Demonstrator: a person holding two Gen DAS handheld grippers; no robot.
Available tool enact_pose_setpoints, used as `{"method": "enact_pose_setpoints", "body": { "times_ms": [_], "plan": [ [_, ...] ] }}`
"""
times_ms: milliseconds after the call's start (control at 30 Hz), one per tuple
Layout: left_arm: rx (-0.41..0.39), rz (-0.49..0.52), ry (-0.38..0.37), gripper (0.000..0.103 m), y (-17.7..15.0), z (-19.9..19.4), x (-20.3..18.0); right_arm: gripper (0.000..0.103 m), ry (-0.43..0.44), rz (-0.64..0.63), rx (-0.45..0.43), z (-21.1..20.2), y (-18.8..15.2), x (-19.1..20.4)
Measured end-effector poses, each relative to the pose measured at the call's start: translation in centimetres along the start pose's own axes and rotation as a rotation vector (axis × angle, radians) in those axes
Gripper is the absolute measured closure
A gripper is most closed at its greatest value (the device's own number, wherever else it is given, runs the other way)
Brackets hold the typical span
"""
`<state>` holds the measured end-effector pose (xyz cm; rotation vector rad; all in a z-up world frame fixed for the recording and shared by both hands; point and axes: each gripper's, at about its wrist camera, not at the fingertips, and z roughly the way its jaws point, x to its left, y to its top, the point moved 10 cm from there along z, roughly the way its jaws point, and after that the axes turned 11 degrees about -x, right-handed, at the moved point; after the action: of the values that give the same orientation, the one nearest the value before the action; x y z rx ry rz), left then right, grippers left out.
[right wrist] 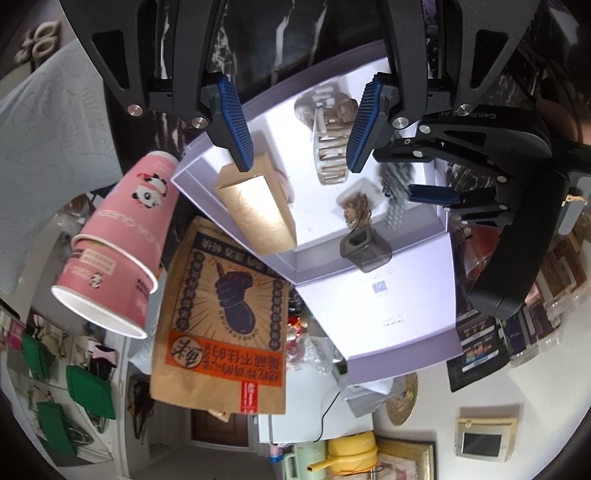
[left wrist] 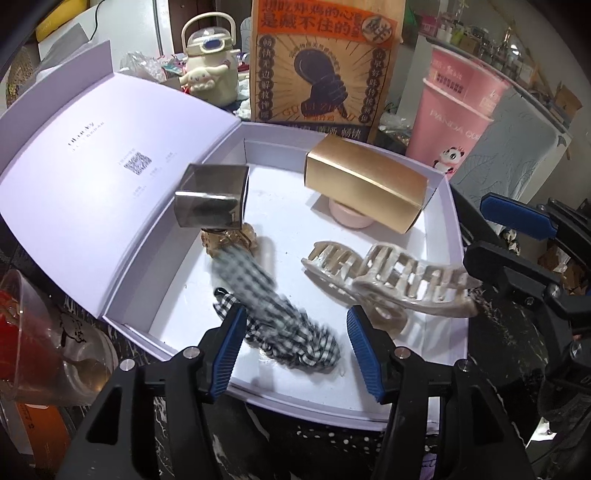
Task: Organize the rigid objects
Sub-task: 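Open the left tool releasing the gingham scrunchie in the box, then withdraw both tools from the box back over the table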
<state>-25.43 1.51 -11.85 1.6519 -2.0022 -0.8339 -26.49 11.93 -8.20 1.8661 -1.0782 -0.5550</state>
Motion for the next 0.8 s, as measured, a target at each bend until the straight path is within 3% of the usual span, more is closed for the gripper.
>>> {"method": "enact_pose_setpoints", "body": {
  "times_ms": [67,133,200,600,800],
  "plan": [
    [-0.014,0.006,0.01,0.039,0.3,-0.3,0.0,0.051,-0.006,-0.001,-0.009,-0.5,0.2,0.0],
    [-0.032,0.011,0.016,0.009,0.5,-0.9,-0.1,0.051,-0.011,-0.005,-0.016,-1.0,0.4,0.1],
    [-0.048,0.012,0.02,0.001,0.9,-0.9,-0.2,0.051,-0.018,-0.006,-0.027,-1.6,0.6,0.1],
    [-0.114,-0.006,0.015,0.001,2.3,-2.5,-0.4,0.05,-0.044,-0.013,-0.073,-4.3,1.6,0.7],
    [-0.154,-0.015,0.029,0.001,2.8,-4.6,-0.4,0.044,-0.052,-0.02,-0.104,-5.9,2.3,1.3]
  ]
}}
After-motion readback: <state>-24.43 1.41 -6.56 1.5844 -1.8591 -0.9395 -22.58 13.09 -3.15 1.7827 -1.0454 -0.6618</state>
